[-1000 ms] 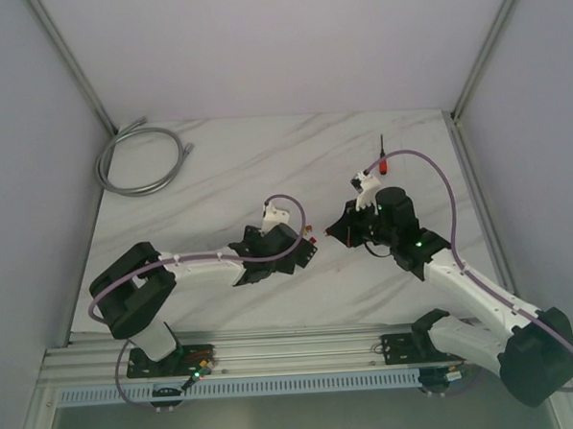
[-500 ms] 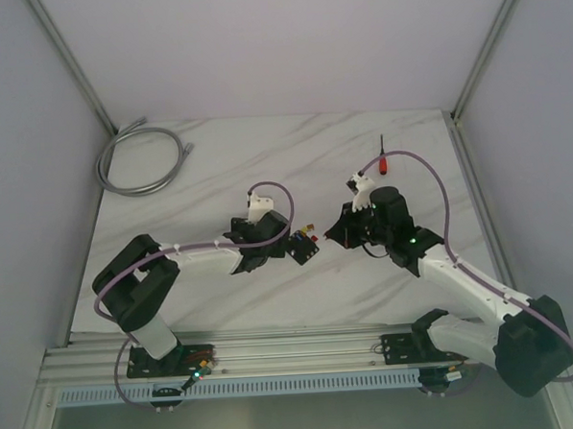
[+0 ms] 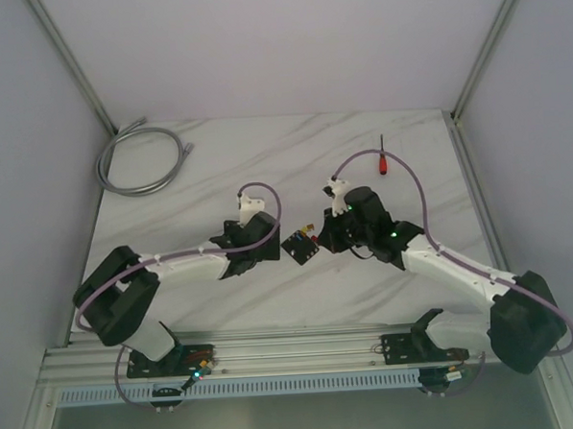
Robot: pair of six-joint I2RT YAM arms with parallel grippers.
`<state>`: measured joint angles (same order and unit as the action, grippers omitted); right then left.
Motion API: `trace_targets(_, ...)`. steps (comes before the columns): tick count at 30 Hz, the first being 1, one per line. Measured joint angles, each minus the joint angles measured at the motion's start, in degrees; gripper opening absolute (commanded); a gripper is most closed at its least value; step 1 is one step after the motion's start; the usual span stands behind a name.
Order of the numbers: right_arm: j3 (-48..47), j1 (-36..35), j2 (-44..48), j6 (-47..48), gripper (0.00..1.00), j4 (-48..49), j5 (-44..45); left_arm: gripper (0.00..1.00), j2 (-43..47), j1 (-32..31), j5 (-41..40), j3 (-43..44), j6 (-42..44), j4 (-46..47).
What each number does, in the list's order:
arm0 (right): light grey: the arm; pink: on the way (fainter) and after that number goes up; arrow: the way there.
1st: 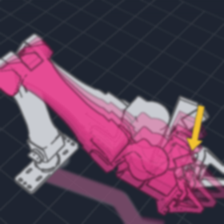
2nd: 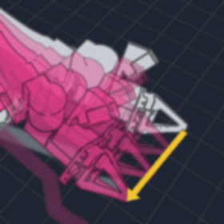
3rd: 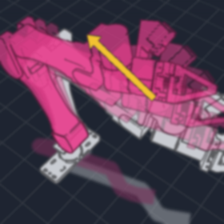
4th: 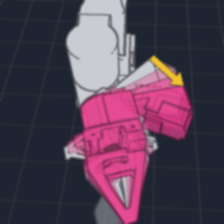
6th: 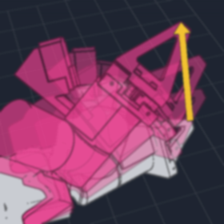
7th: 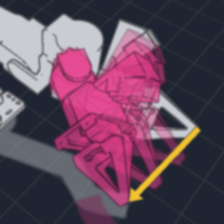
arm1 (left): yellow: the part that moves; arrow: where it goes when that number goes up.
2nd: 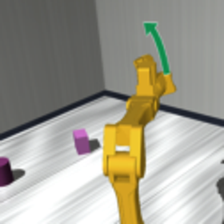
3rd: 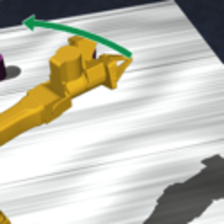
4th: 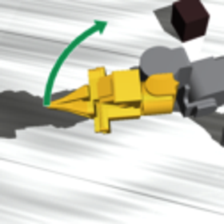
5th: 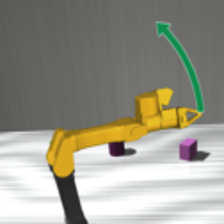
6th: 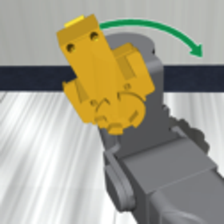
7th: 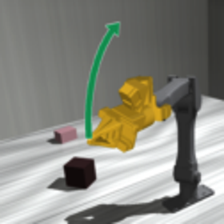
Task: Snap on the fuse box
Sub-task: Install the fuse at the fuse box base.
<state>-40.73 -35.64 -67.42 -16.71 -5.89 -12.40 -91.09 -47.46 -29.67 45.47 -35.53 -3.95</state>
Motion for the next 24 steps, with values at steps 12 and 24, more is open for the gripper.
trace_targets(12, -14.19, -12.09, -15.39, 4.57, 0.00, -6.16, 15.28, 1.00, 11.15, 8.24, 12.17, -8.46, -3.91, 4.46)
trace_targets(24, -19.54, -14.14, -27.36, 10.12, 0.00, -6.69, 21.97, 1.00, 15.28, 13.75, 20.37, -12.98, -7.93, 7.89)
